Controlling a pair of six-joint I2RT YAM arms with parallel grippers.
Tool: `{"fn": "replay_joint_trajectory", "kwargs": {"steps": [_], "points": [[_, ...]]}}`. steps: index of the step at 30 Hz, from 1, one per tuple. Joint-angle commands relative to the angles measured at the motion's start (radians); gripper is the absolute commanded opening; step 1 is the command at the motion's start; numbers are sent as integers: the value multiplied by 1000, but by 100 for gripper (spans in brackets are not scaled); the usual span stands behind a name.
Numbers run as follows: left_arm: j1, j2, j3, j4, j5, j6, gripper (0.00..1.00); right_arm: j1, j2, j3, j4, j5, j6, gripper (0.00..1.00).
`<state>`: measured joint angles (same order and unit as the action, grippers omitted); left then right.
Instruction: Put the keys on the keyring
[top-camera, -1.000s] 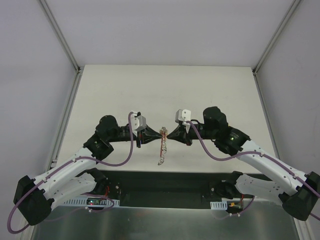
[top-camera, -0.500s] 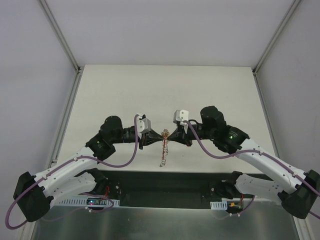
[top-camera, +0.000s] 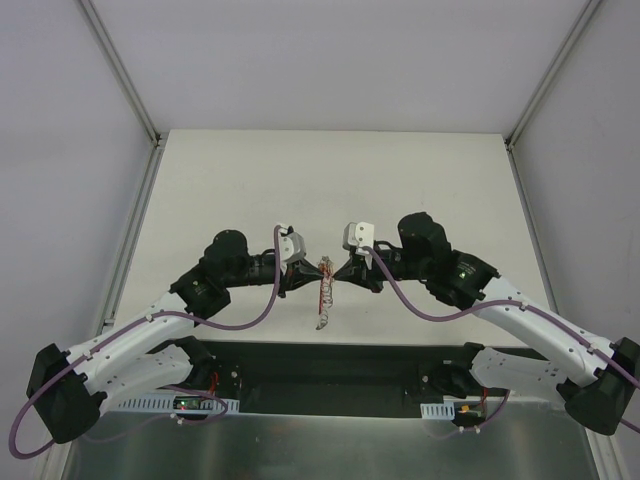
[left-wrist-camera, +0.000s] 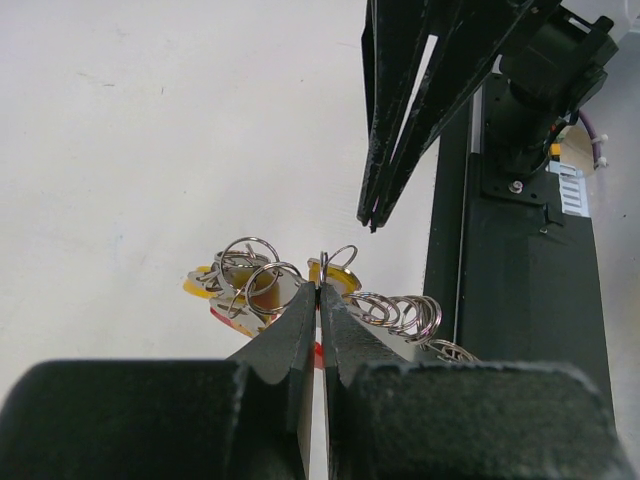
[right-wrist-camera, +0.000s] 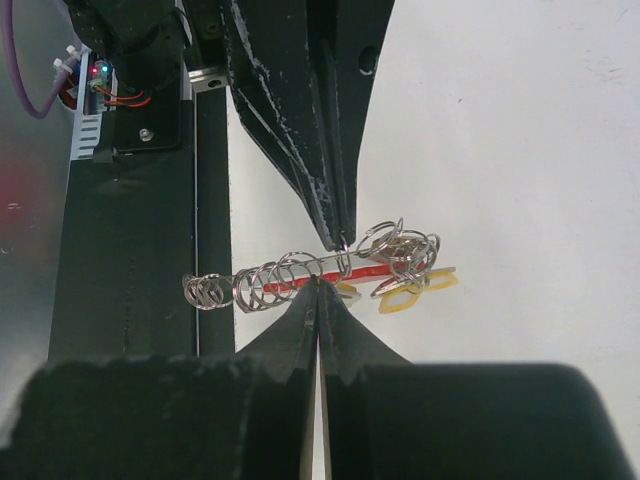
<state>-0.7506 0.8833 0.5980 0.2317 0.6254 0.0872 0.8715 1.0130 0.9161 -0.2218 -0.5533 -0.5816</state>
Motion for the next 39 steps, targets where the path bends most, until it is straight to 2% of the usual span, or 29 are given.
{"fn": "replay_joint_trajectory", "kwargs": {"steps": [1,3,6,7,13,16,18,21,28,30,38,39], "points": [[-12,-24,46,27,-12,-7,0,7,-4,43,9,19,-15,1],[-12,-35,37,37,-16,-7,0,7,-8,33,18,44,-4,2],[-12,-50,19,64,-27,-21,0,6,-11,15,25,72,3,11],[-10,-53,16,69,-27,-26,0,7,-11,9,27,78,6,18],[-10,-53,-1,113,-39,-60,0,7,-14,-29,79,85,49,40],[-10,-52,-9,129,-49,-69,0,9,-24,-40,111,85,77,48],[-12,-49,-10,135,-49,-72,0,11,-28,-51,133,89,89,49],[-12,-43,-12,144,-49,-78,0,11,-24,-52,145,104,98,49],[-10,-44,-15,167,-47,-84,0,14,2,-45,150,90,101,34],[-10,-47,-18,173,-52,-86,0,12,6,-43,150,89,103,33],[-10,-53,-33,213,-61,-86,0,14,21,-36,133,78,112,10],[-12,-55,-36,218,-61,-84,0,14,21,-34,128,76,117,4]]}}
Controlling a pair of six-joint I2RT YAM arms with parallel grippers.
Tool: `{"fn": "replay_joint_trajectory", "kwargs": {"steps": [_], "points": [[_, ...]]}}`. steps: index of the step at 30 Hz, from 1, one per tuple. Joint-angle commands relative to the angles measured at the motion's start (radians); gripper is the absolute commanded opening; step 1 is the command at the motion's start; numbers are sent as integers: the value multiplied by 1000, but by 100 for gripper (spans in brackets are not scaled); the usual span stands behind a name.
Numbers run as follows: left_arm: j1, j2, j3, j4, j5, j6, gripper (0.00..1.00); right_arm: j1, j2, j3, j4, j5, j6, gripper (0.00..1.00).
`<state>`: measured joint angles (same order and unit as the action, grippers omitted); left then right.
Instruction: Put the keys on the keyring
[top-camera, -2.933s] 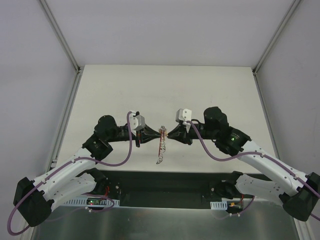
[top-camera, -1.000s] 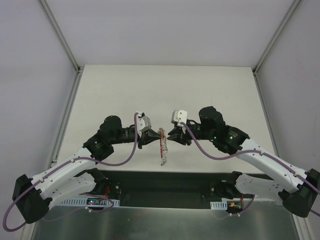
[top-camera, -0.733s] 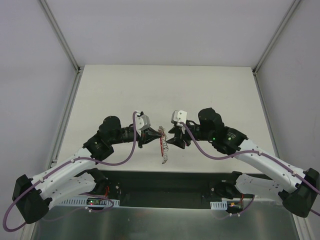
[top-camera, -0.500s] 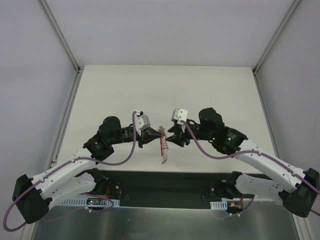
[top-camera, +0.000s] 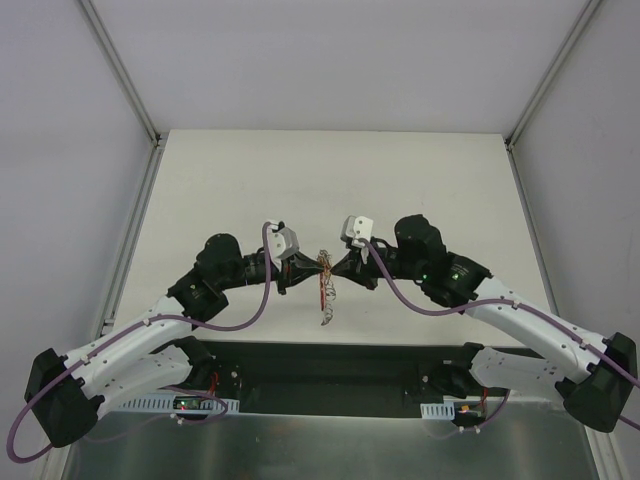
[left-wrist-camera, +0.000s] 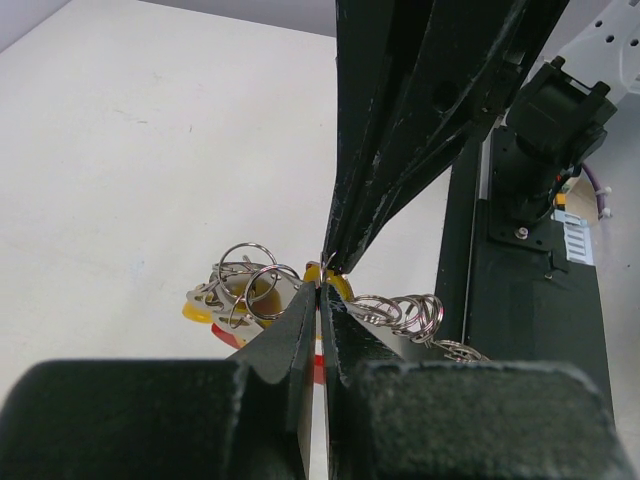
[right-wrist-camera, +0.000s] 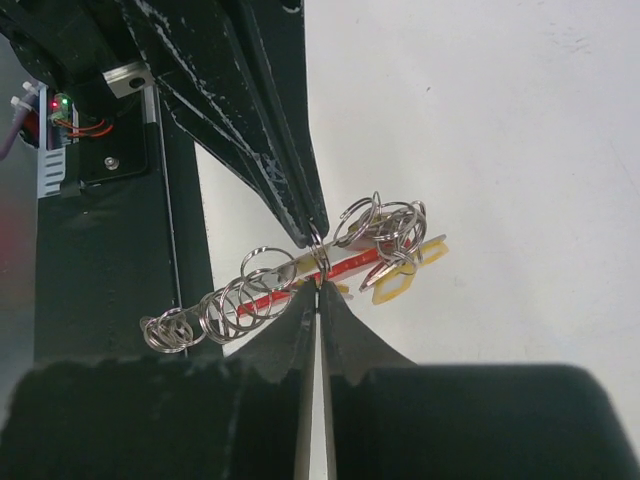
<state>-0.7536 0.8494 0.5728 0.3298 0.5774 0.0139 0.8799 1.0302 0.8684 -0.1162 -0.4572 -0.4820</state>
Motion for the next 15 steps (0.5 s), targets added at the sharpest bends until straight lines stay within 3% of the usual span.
{"fn": "replay_joint_trajectory", "kwargs": {"steps": [1,15], "points": [[-7,-23,-14,136,-17,-11,0,7,4,14,21,-23,20,2],[-12,-24,-116,357,-50,-97,0,70,51,35,73,-12,46,1]]}}
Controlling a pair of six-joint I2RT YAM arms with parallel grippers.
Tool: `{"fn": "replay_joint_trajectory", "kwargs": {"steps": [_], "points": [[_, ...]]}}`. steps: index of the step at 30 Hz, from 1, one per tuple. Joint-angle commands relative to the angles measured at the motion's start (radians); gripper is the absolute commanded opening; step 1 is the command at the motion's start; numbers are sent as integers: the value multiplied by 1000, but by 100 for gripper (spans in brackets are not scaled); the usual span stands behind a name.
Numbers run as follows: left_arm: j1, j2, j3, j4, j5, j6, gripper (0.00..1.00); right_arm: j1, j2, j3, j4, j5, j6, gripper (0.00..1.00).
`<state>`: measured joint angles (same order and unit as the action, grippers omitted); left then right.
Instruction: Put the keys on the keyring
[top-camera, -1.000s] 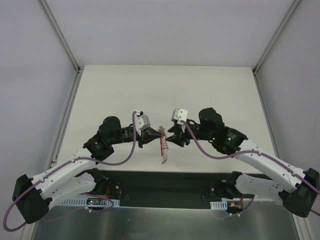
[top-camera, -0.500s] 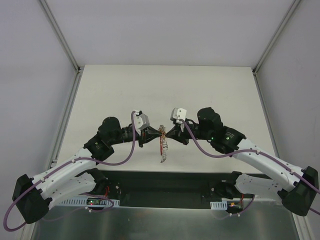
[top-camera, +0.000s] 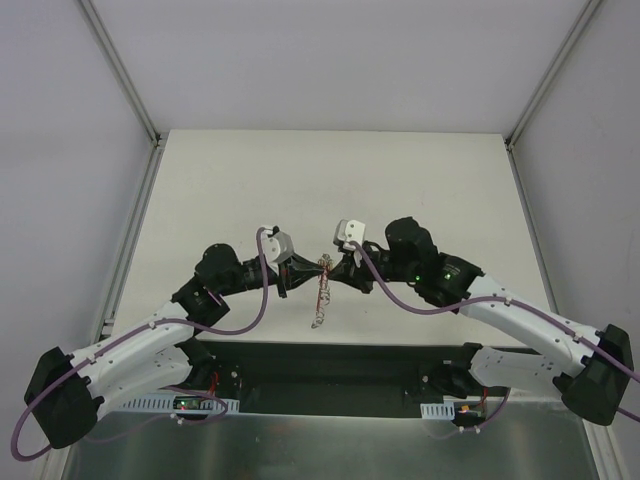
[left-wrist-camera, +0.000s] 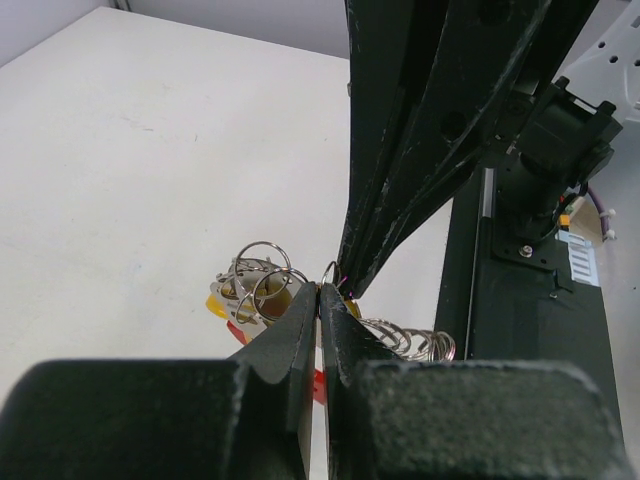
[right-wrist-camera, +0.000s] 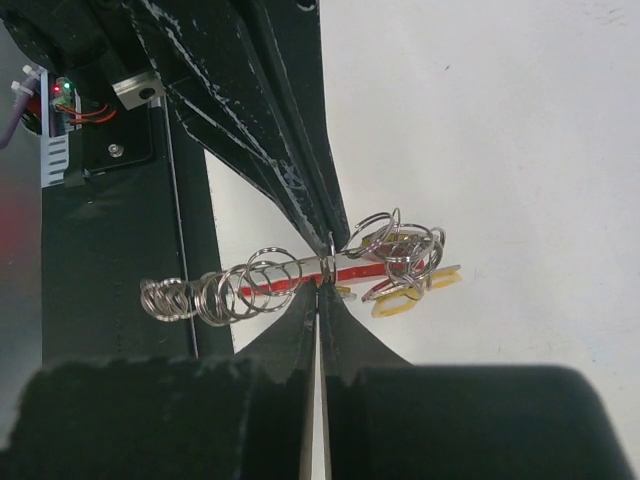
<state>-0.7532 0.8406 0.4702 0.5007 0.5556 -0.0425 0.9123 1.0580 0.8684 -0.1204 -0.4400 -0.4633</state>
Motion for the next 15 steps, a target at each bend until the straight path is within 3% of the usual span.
{"fn": "replay_joint_trajectory", "kwargs": {"steps": [1,9,10,13,15], "points": [[-14,-18,-25,197,-29,-46,0,39,28,37,76,-23,29,1],[-20,-38,-77,228,-49,-46,0,42,7,75,-13,84,-70,1],[-20,-43,-88,217,-52,-43,11,43,5,80,-27,95,-83,1],[-20,-61,-94,165,-60,-25,27,43,-1,103,-68,119,-130,1],[-20,-75,-91,133,-59,-2,31,42,3,124,-108,122,-153,1]]}}
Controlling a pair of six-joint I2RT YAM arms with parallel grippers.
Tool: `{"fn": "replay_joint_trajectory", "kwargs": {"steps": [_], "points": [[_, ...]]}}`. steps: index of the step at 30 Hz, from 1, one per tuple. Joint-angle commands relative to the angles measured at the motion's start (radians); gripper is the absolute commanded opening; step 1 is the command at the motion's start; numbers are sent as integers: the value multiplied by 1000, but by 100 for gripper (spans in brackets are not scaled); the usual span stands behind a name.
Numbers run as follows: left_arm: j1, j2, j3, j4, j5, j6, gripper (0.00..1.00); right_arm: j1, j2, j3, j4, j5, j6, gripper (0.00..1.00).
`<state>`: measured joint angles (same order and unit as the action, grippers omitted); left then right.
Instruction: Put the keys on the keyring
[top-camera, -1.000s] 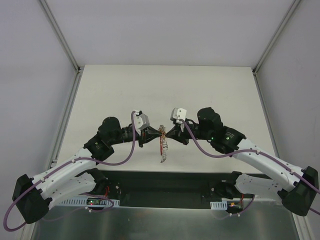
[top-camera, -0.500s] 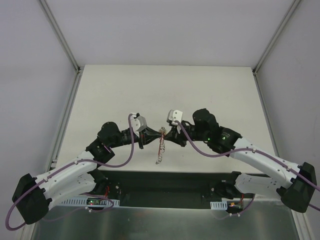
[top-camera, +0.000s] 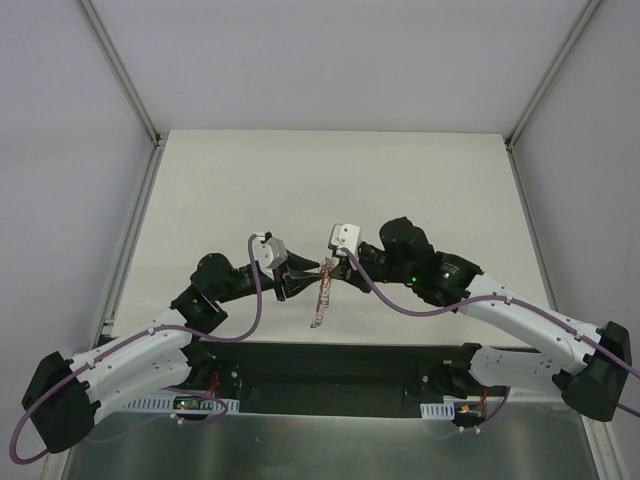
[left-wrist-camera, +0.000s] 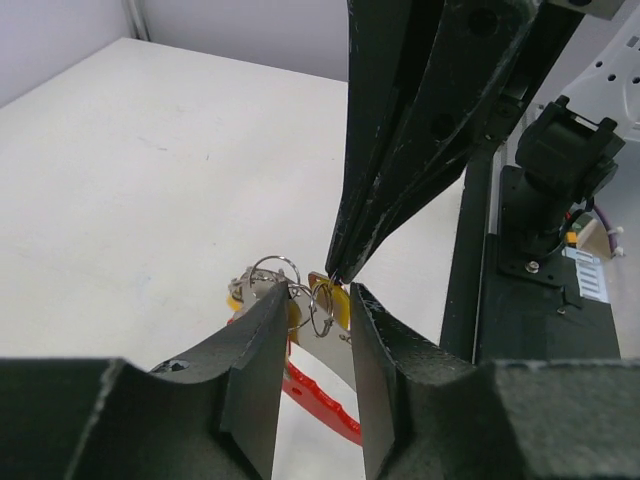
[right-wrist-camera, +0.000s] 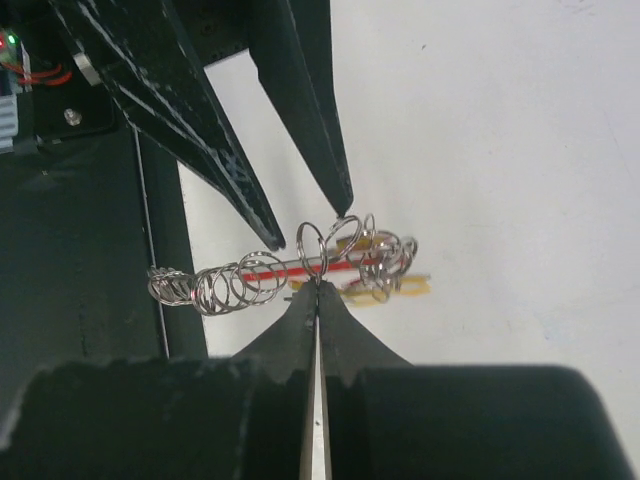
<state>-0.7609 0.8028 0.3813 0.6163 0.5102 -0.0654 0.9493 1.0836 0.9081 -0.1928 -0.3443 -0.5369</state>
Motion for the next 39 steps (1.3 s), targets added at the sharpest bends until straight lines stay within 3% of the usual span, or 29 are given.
{"fn": "replay_joint_trajectory", "kwargs": {"steps": [1,10,19,25,31,36,39], "points": [[-12,-42,4,1,-13,30,31,6,-21,93,-49,24,-101,1],[-11,21,155,-260,76,179,35,6,-4,126,-138,-7,-158,1],[-12,117,238,-279,166,207,23,8,-4,127,-152,-15,-166,1],[-12,171,255,-279,212,154,21,8,-2,126,-146,-7,-166,1],[-12,194,257,-280,205,134,10,6,2,124,-140,-7,-163,1],[-14,220,268,-291,217,124,10,6,1,121,-139,-2,-161,1],[-14,233,275,-299,231,116,16,6,2,118,-137,1,-161,1]]}}
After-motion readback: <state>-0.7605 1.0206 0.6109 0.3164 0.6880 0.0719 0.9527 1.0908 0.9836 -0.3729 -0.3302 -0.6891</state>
